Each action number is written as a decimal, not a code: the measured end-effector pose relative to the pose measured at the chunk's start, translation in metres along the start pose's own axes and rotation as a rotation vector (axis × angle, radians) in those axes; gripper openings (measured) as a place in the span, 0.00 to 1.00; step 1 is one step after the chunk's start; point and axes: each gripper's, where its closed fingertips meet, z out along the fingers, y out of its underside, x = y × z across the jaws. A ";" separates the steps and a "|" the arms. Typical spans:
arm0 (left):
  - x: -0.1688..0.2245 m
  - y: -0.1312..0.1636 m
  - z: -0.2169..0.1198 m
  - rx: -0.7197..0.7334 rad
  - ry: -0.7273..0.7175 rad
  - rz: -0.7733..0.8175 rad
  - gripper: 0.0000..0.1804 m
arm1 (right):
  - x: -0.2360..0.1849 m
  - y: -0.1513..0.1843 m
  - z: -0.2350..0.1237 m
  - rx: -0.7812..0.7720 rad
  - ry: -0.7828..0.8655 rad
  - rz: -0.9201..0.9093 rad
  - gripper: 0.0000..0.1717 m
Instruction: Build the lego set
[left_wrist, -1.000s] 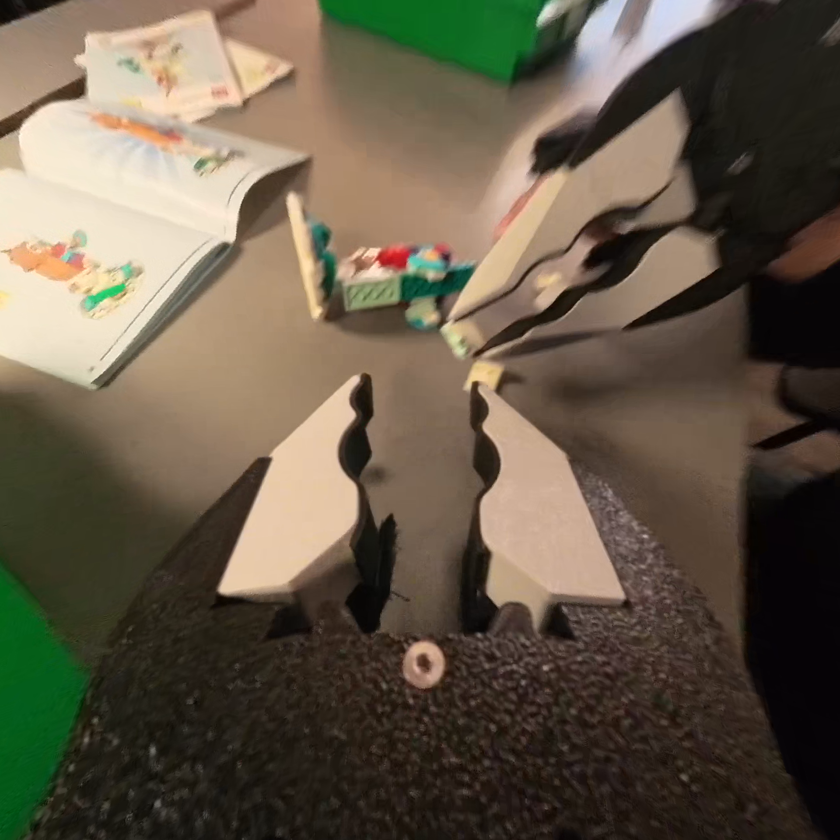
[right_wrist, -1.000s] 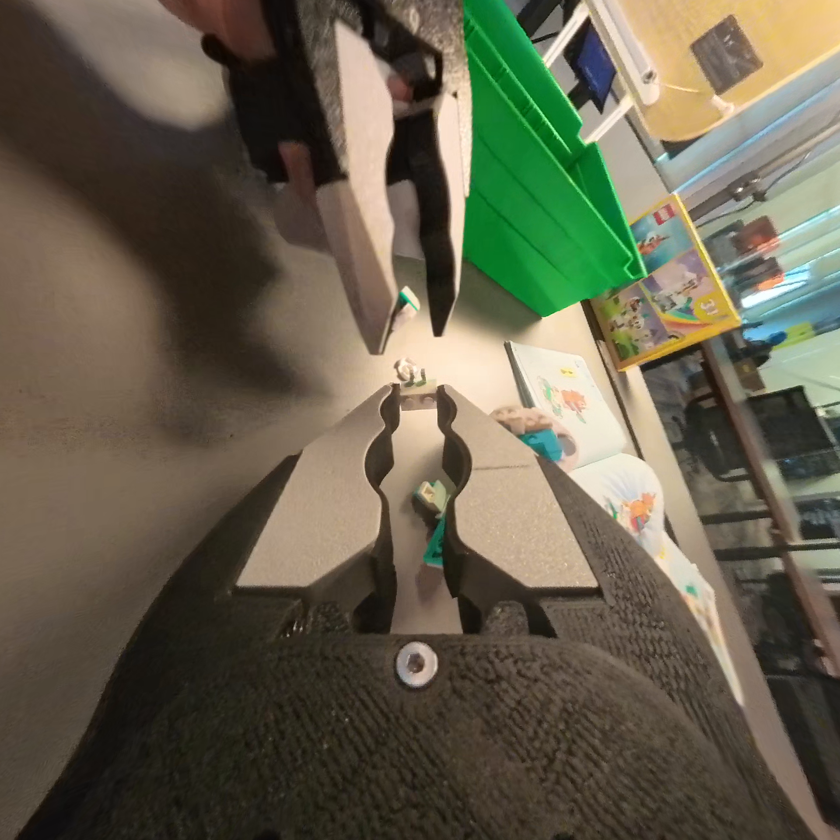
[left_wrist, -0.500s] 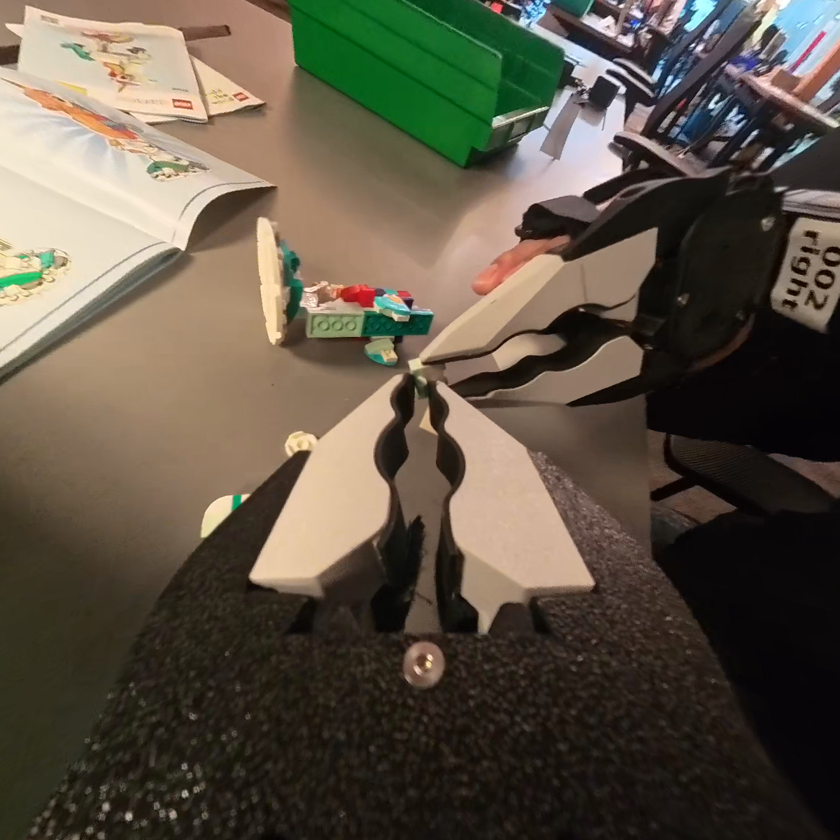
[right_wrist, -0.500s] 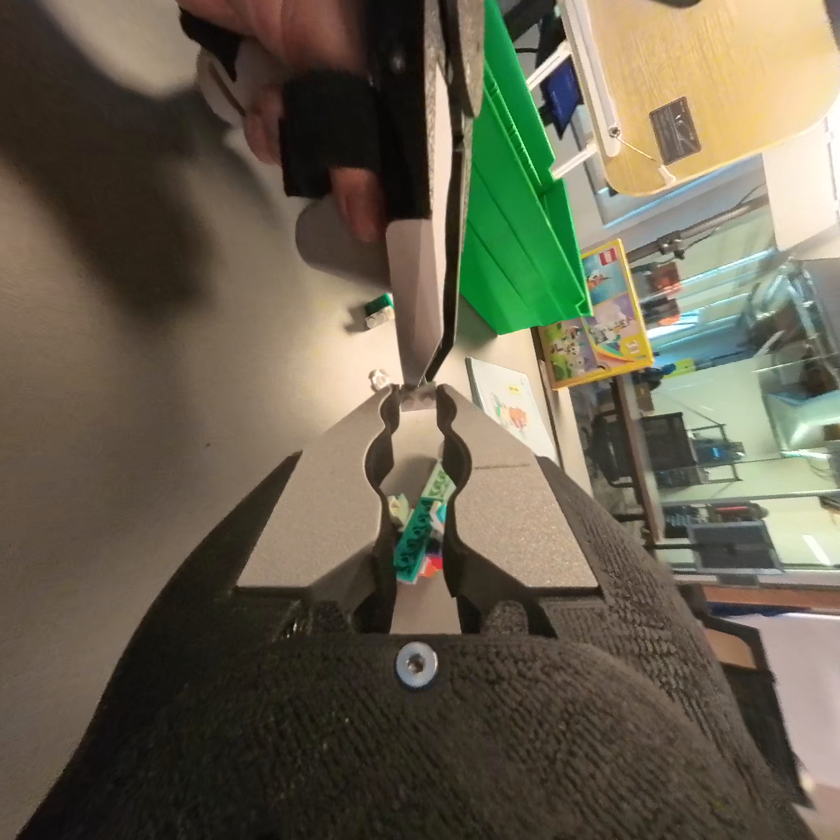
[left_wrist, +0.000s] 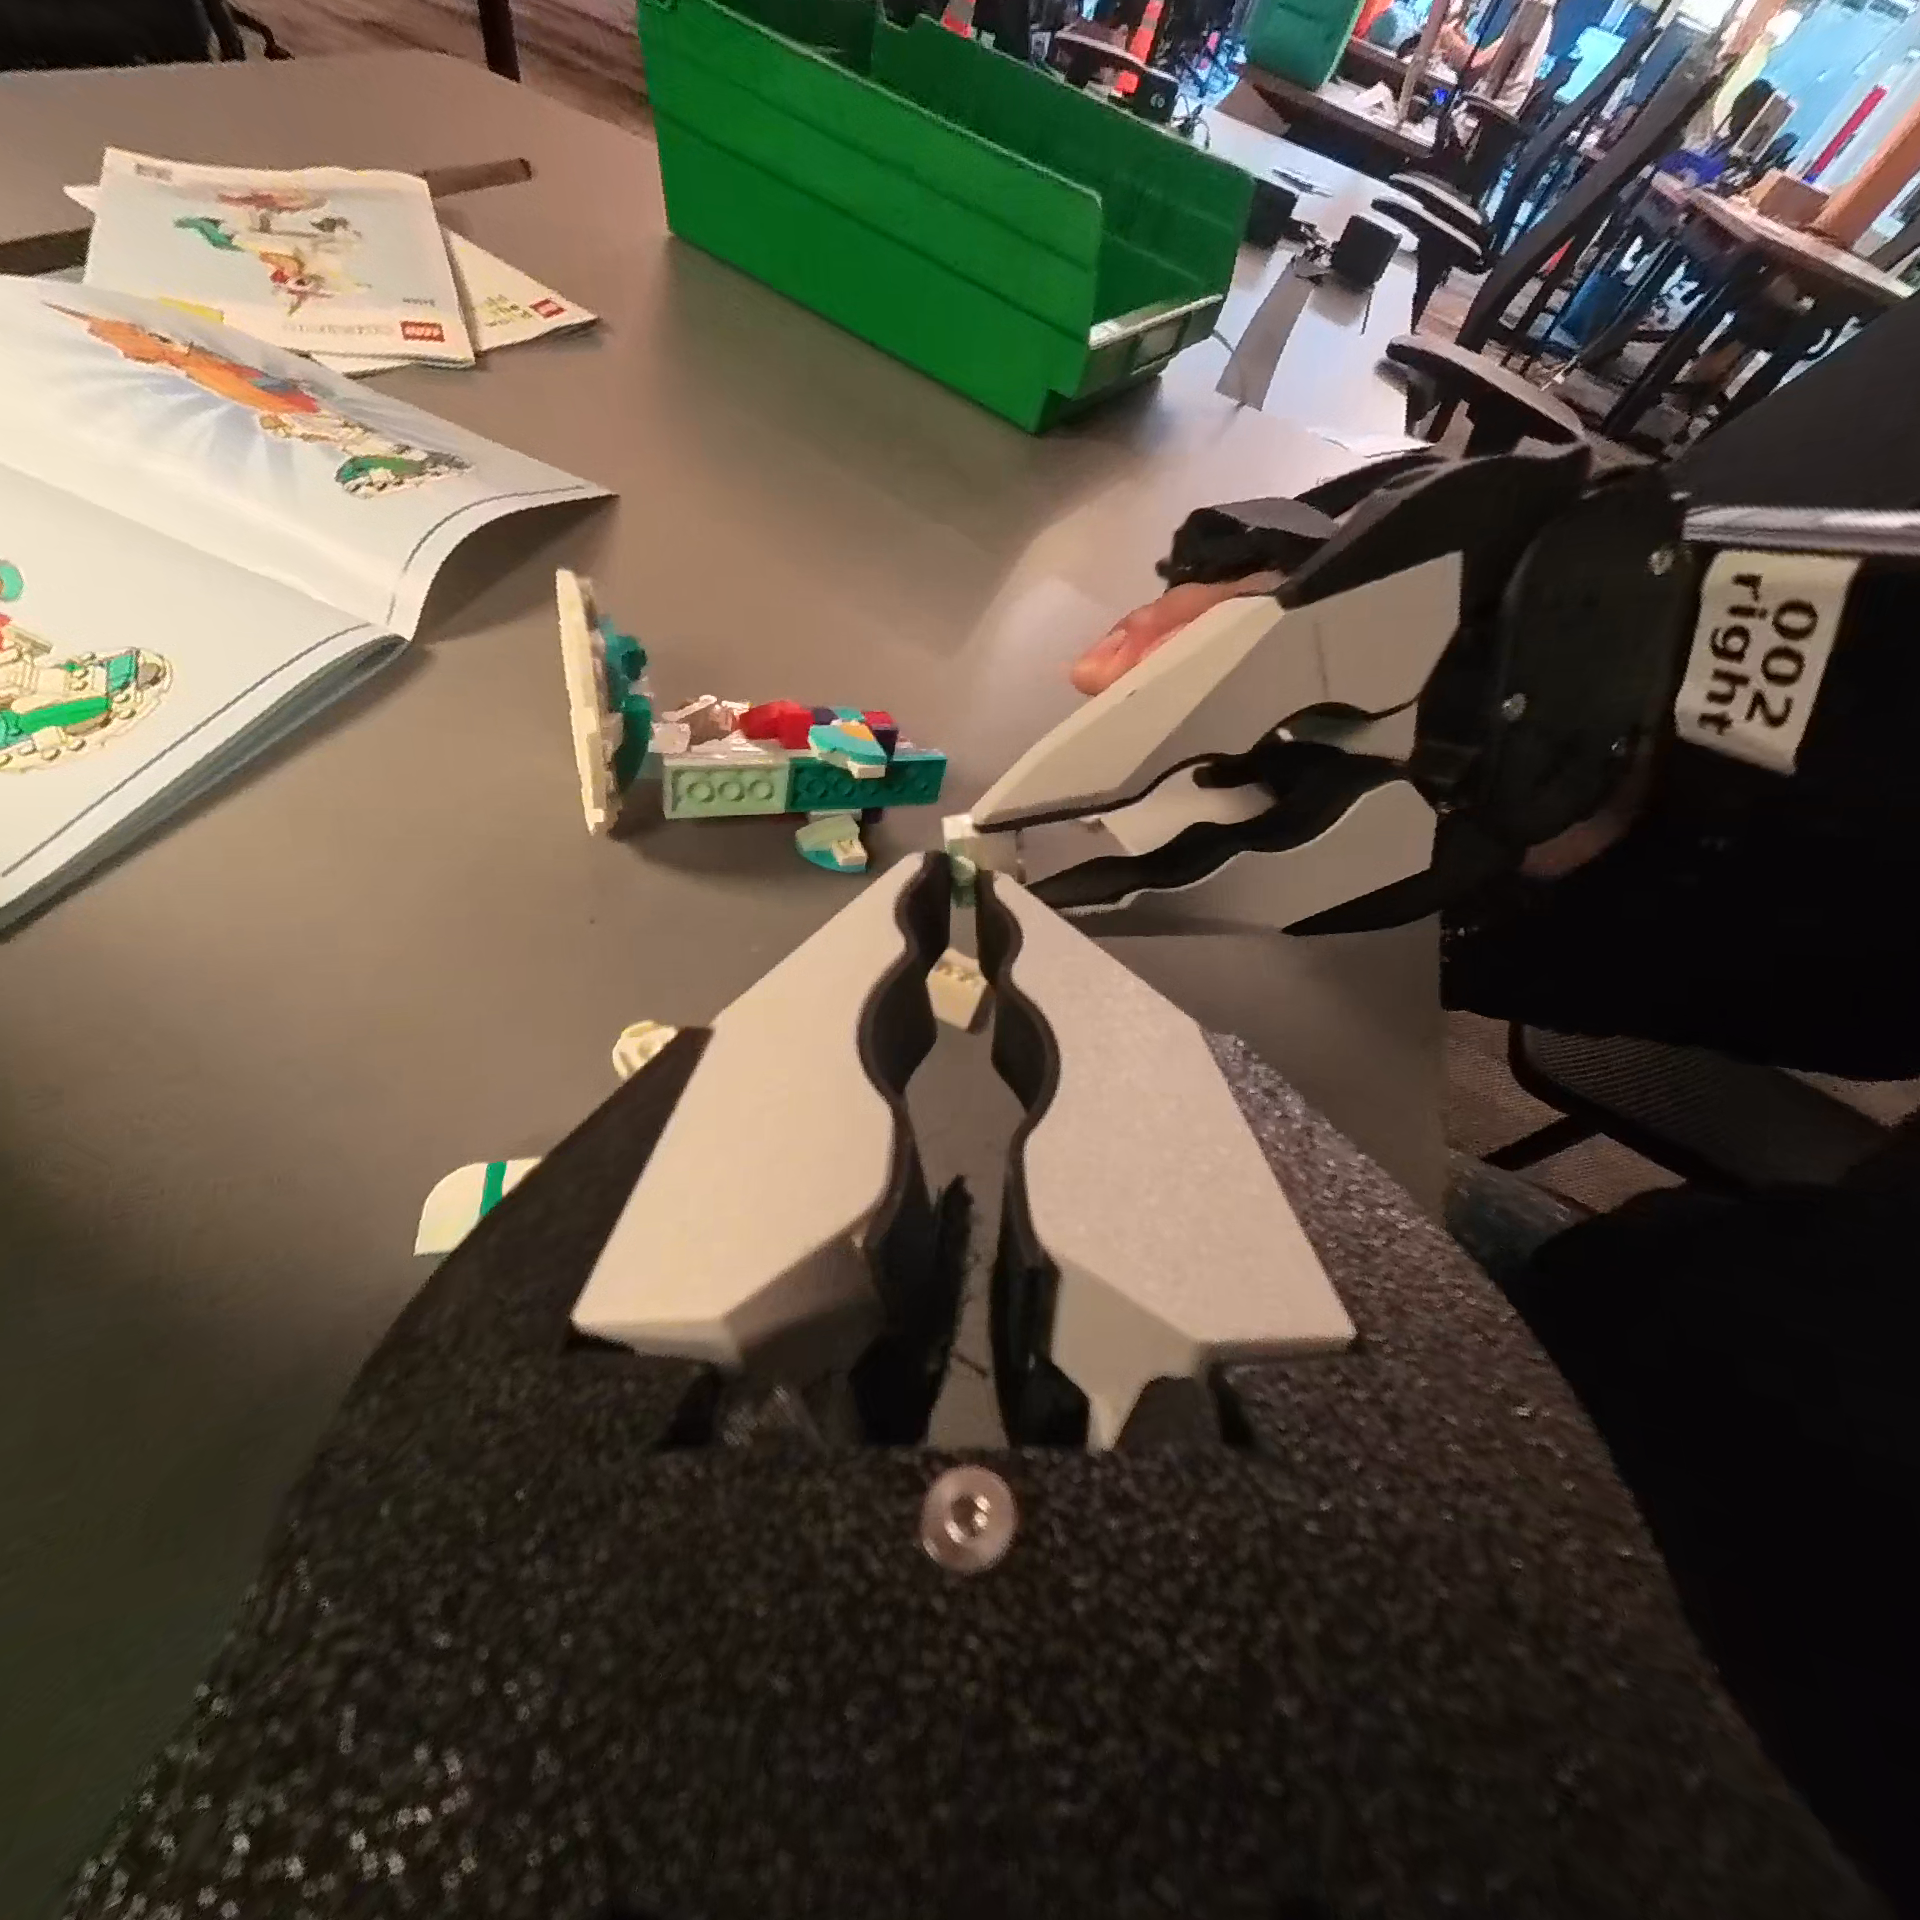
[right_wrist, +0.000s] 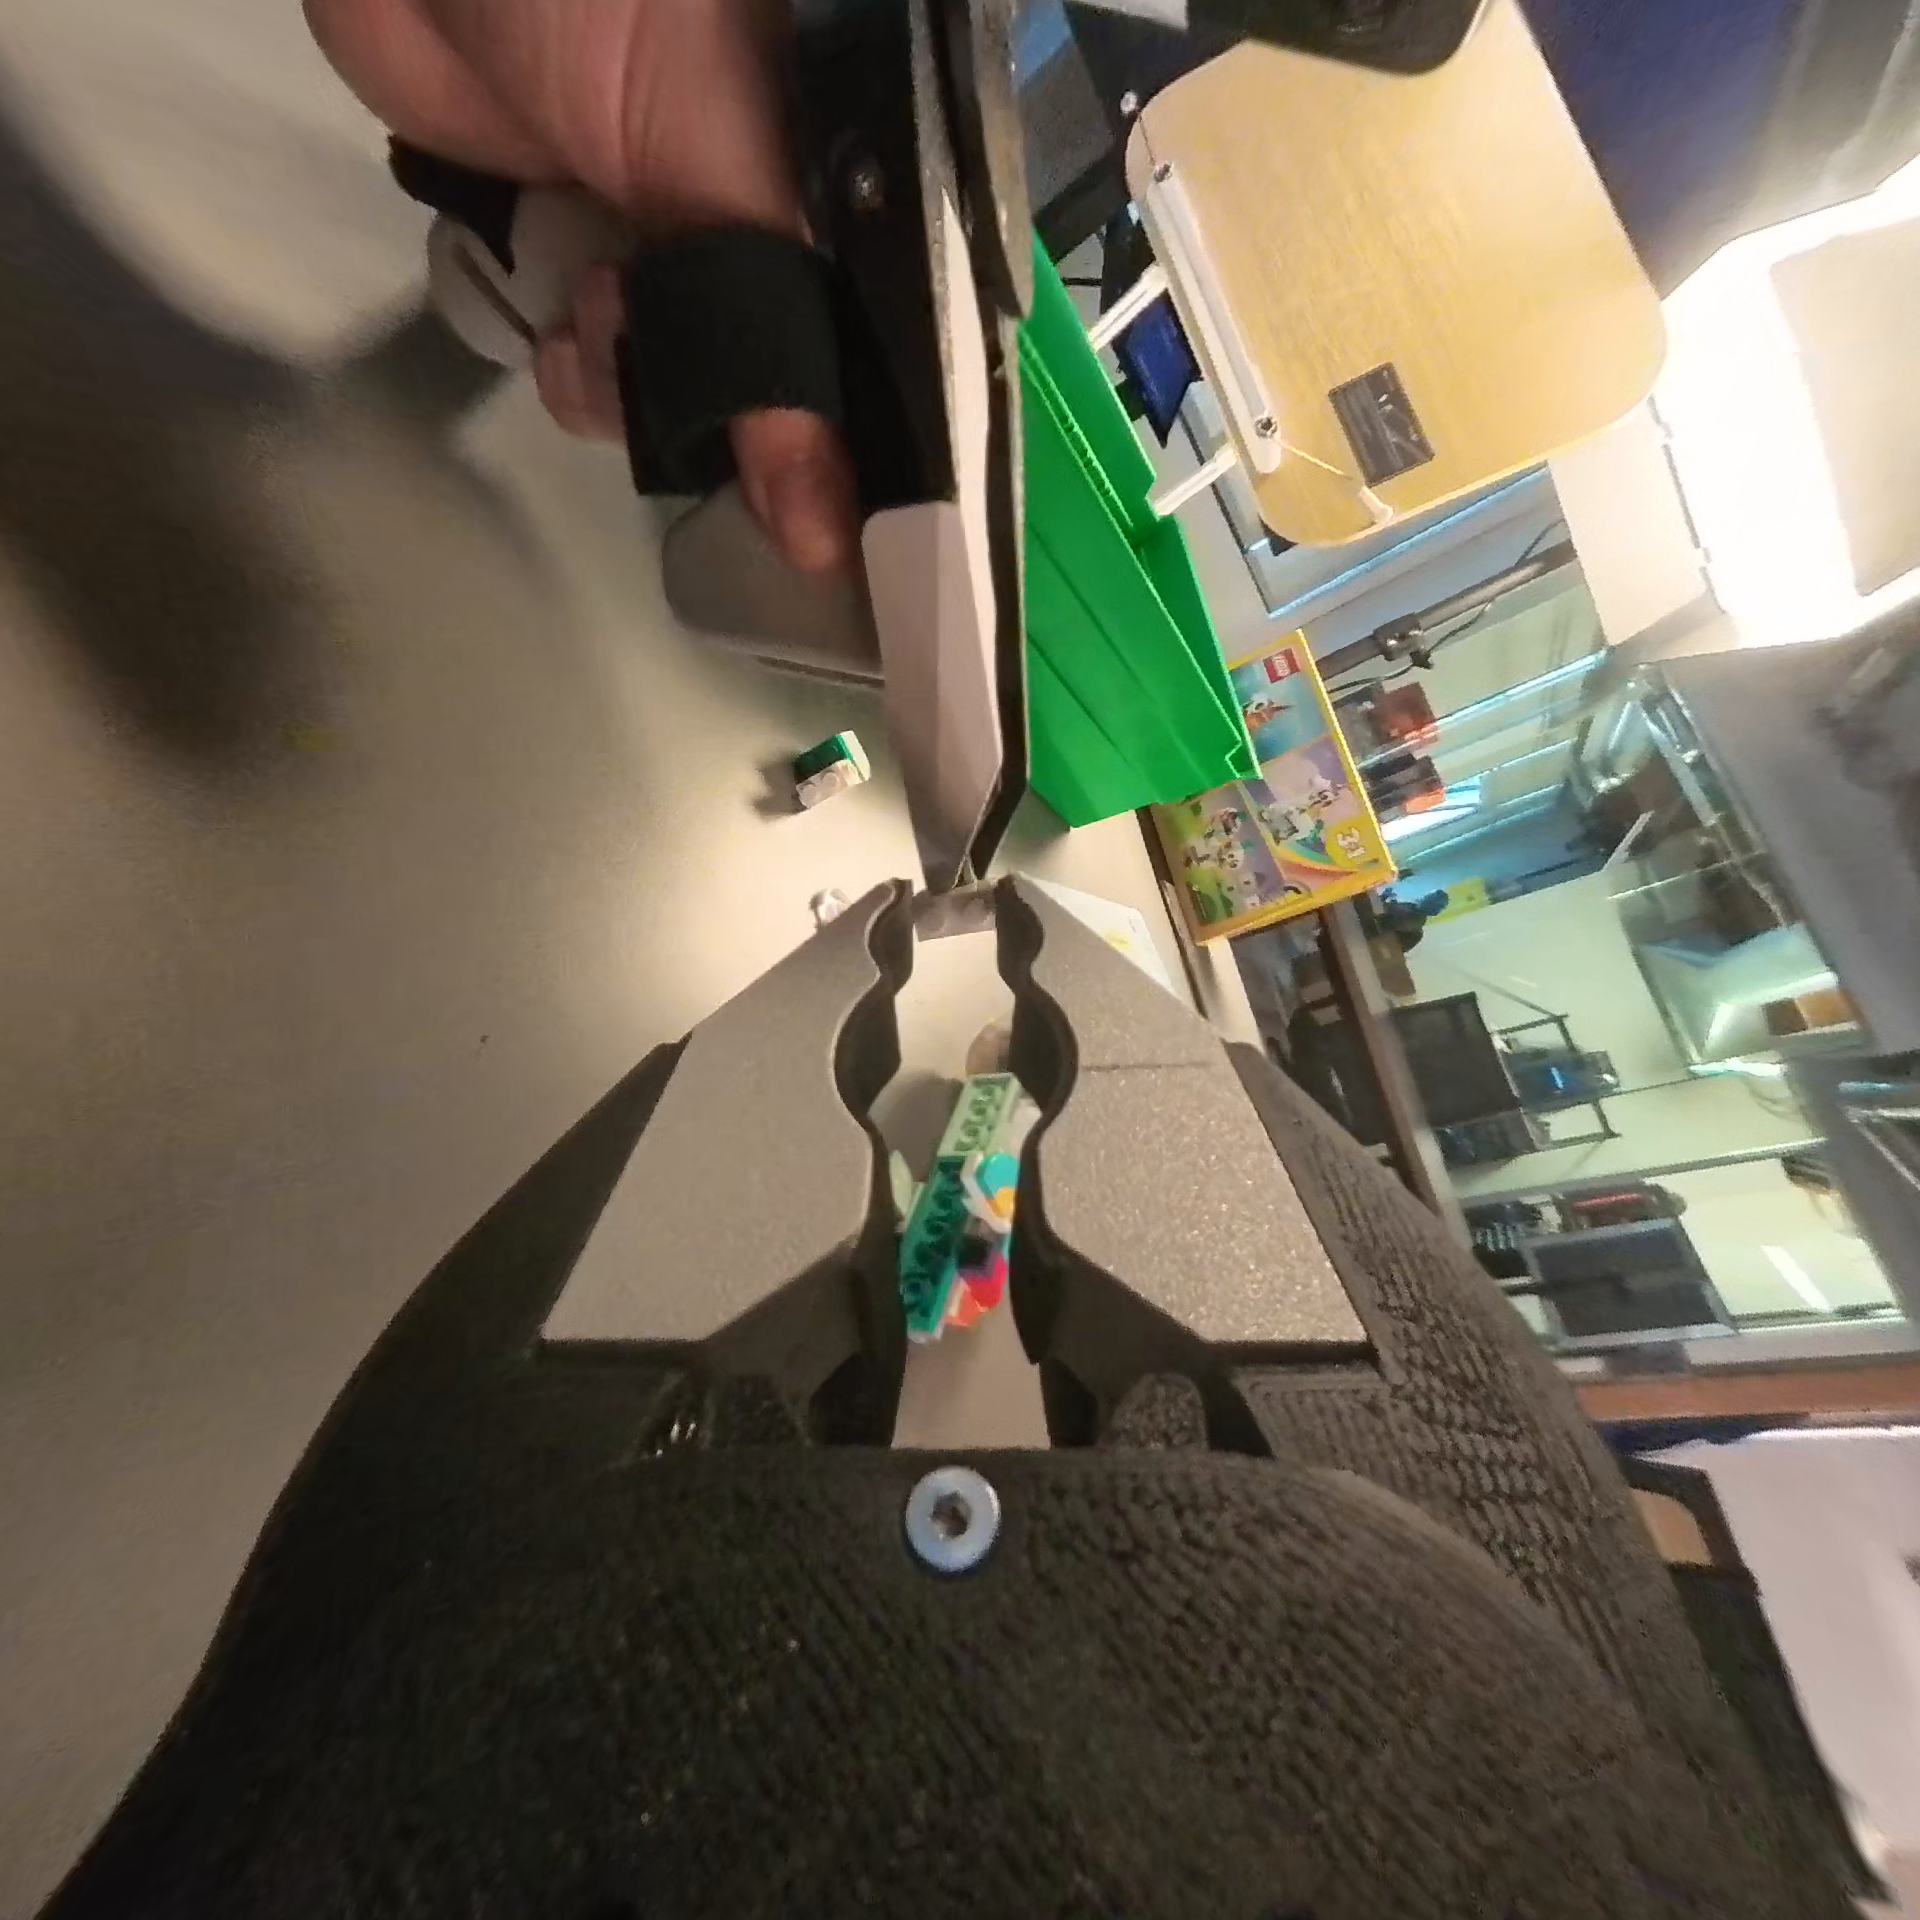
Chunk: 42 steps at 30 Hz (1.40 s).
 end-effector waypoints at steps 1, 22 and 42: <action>0.001 0.000 0.000 -0.001 0.006 0.001 0.01 | 0.000 -0.001 -0.001 -0.004 0.005 -0.021 0.09; -0.030 -0.034 -0.085 0.063 -0.229 0.090 0.01 | 0.009 -0.019 -0.060 0.127 -0.232 0.247 0.08; -0.026 -0.057 -0.092 0.082 -0.399 0.411 0.28 | 0.032 -0.042 -0.037 0.354 -0.144 0.676 0.08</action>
